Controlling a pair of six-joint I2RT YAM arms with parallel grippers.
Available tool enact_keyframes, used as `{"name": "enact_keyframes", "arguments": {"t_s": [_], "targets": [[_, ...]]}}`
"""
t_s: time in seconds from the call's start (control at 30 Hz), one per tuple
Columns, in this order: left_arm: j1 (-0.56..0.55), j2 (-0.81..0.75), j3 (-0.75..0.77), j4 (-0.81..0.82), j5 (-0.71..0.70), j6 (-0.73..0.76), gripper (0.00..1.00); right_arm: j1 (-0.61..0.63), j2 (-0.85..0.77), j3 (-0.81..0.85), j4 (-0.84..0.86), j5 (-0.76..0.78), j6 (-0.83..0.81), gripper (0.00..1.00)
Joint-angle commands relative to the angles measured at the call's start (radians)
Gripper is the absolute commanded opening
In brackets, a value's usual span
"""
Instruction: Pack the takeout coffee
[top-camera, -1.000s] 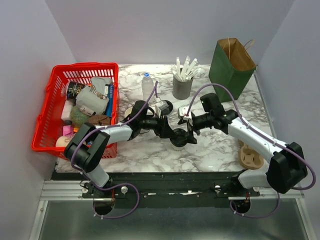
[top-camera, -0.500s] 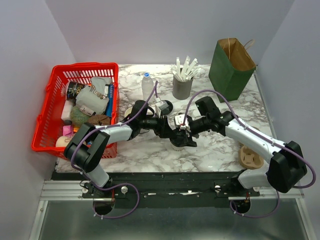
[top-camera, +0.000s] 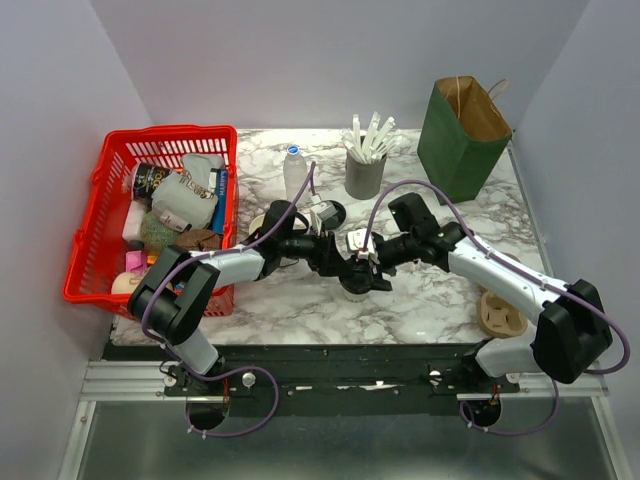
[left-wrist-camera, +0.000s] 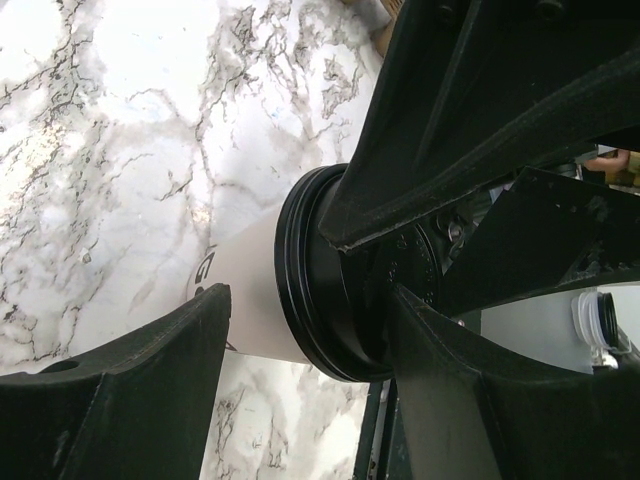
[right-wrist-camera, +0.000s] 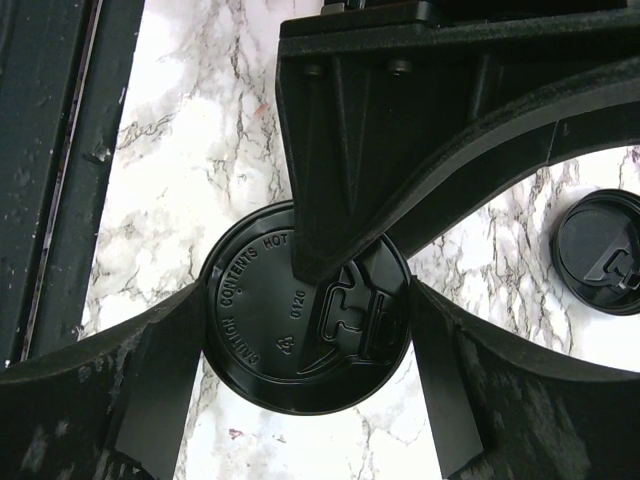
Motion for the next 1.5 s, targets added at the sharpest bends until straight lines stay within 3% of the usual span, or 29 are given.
{"name": "enact_keyframes", "arguments": {"t_s": [0.0, 0.47, 0.9, 1.0, 1.27, 1.47], "targets": [[0.008, -0.003, 0.014, -0.026, -0.006, 0.038, 0.72, 0.013, 0.047, -0.024, -0.036, 0.050, -0.025, 0.82], [0.028, -0.057, 0.074, -0.124, -0.006, 0.038, 0.75, 0.016, 0.110, -0.034, -0.088, 0.090, -0.058, 0.81], [0.067, -0.172, -0.004, -0.282, -0.062, 0.053, 0.74, 0.017, 0.113, -0.042, -0.082, 0.098, -0.050, 0.81], [0.067, -0.152, 0.007, -0.305, -0.101, 0.084, 0.73, 0.017, 0.115, -0.043, -0.080, 0.101, -0.050, 0.81], [0.063, -0.103, 0.065, -0.426, 0.012, 0.251, 0.73, 0.017, 0.118, -0.051, -0.077, 0.110, -0.032, 0.81], [0.058, -0.071, 0.082, -0.506, -0.001, 0.364, 0.73, 0.017, 0.118, -0.059, -0.071, 0.109, -0.019, 0.81]]}}
